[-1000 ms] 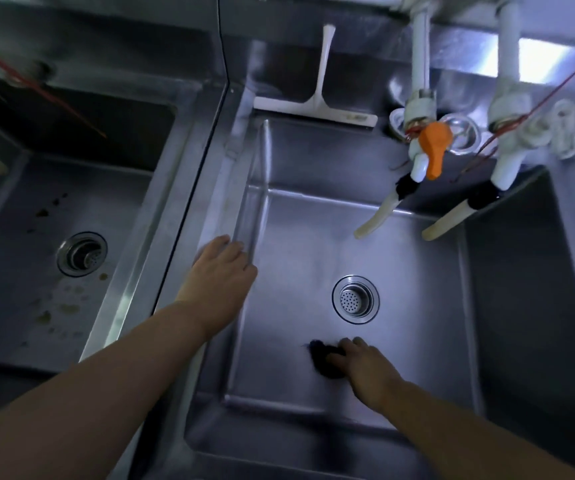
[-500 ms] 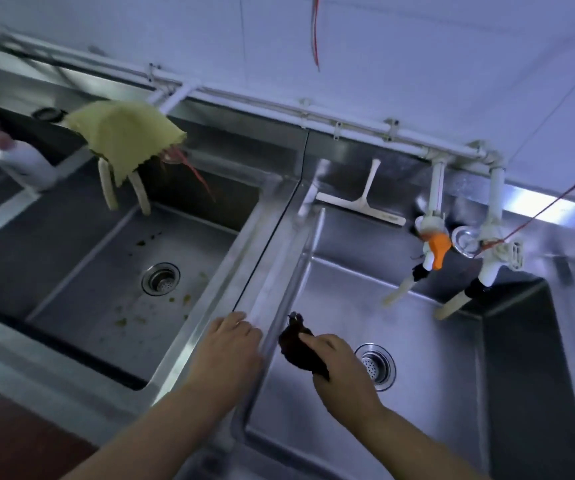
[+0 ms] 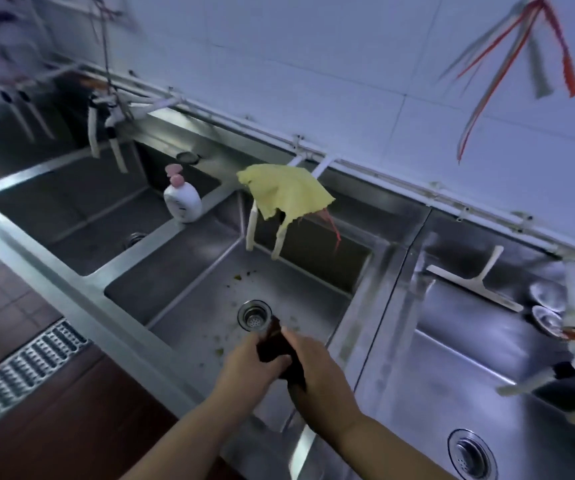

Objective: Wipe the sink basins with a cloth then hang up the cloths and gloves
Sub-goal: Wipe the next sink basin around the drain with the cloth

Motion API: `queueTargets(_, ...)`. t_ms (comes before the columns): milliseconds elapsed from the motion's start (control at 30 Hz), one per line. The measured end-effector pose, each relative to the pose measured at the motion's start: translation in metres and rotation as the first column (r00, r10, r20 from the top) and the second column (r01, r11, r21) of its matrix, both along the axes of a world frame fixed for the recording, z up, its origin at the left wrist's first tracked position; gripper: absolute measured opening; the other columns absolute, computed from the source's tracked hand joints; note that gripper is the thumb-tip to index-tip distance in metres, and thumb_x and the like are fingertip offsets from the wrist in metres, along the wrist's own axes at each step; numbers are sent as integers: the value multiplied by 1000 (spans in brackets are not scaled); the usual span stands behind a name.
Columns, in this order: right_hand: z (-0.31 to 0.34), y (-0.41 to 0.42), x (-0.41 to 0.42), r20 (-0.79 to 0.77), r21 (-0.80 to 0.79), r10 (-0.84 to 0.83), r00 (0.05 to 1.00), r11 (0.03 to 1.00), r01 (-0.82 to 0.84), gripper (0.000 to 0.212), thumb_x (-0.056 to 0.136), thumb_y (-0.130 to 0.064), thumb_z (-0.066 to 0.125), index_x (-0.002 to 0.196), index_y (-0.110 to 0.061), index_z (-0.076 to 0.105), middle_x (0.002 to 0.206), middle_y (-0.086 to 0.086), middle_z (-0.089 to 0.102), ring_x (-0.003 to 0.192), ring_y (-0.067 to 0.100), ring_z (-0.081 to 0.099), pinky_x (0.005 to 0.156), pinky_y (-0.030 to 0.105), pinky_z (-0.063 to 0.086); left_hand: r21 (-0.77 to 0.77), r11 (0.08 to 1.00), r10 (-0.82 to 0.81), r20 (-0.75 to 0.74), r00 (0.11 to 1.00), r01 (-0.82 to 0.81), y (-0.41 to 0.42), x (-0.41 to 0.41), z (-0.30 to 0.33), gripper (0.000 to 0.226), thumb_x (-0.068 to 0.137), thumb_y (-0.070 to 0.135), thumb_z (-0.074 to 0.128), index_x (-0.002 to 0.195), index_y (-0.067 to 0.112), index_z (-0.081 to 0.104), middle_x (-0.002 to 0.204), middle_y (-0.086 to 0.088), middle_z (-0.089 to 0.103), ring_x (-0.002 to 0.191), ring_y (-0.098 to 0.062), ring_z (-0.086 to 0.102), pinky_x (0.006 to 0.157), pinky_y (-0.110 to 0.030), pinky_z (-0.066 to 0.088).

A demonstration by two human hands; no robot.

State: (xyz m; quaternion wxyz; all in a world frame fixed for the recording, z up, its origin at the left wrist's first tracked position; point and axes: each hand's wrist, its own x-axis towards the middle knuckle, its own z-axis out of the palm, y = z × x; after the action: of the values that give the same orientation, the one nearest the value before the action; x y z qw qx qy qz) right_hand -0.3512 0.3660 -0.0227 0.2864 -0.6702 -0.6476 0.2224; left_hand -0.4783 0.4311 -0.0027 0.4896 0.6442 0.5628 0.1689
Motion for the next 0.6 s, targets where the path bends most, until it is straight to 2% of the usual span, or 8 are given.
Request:
queueTargets(133, 0, 51, -71, 7, -9, 50, 999, 999, -50, 70, 86, -20, 53, 148, -26, 21, 144, 0, 37, 130, 11, 34, 103, 12, 24, -54, 993, 111, 128, 986, -105, 45, -70, 11, 23, 80, 9, 68, 91, 24, 55, 84, 3, 63, 76, -6, 61, 54, -10, 41)
queueTargets(200, 1, 70, -97, -7, -73, 59, 998, 996, -60, 85, 80, -31, 60, 149, -31, 9, 147, -7, 25, 134, 8, 24, 109, 20, 26, -84, 988, 140, 183, 973, -127, 66, -99, 16, 23, 80, 3, 66, 92, 21, 58, 85, 1, 66, 77, -7, 64, 55, -12, 45)
queueTargets(267, 0, 83, -113, -29, -132, 14, 999, 991, -18, 97, 73, -51, 65, 149, -34, 6, 145, -16, 19, 133, 4, 19, 113, 27, 24, -82, 989, 138, 224, 965, -123, 85, -121, 18, 26, 79, -2, 66, 87, 22, 59, 82, 0, 68, 72, -6, 66, 54, -12, 47)
queueTargets(333, 0, 92, -121, -177, -202, -120, 977, 976, 83, 100, 68, -68, 63, 148, -37, 11, 140, -20, 23, 130, 0, 24, 111, 27, 26, -67, 992, 119, 254, 960, -105, 101, -137, 18, 29, 78, -7, 65, 85, 21, 60, 79, -1, 68, 67, -6, 66, 54, -14, 48)
queueTargets(367, 0, 96, -123, -268, -238, -198, 943, 962, 134, 96, 69, -69, 62, 147, -38, 15, 138, -20, 27, 128, 0, 29, 109, 27, 28, -53, 995, 99, 260, 960, -88, 109, -142, 17, 30, 77, -9, 65, 83, 20, 60, 78, -1, 67, 67, -7, 66, 54, -14, 48)
queueTargets(433, 0, 106, -123, -392, -306, -318, 863, 930, 203, 73, 80, -56, 62, 142, -38, 27, 136, -15, 38, 122, 2, 40, 100, 22, 37, -30, 999, 51, 260, 964, -45, 121, -148, 13, 34, 76, -12, 63, 79, 22, 60, 73, 4, 66, 66, -4, 64, 55, -13, 47)
queueTargets(500, 0, 116, -118, -512, -384, -397, 762, 899, 211, 54, 85, -36, 65, 132, -38, 39, 126, -14, 49, 111, 0, 48, 83, 13, 43, -20, 1000, -7, 263, 965, 13, 130, -150, 9, 35, 75, -13, 62, 73, 22, 59, 63, 9, 64, 60, 2, 61, 52, -11, 45)
queueTargets(600, -1, 130, -110, -661, -449, -454, 597, 877, 171, 33, 87, -13, 65, 117, -24, 58, 111, -2, 63, 103, 12, 61, 79, 18, 48, -32, 995, -84, 257, 963, 95, 139, -145, 3, 32, 75, -13, 60, 71, 18, 56, 57, 12, 62, 55, 3, 58, 51, -10, 43)
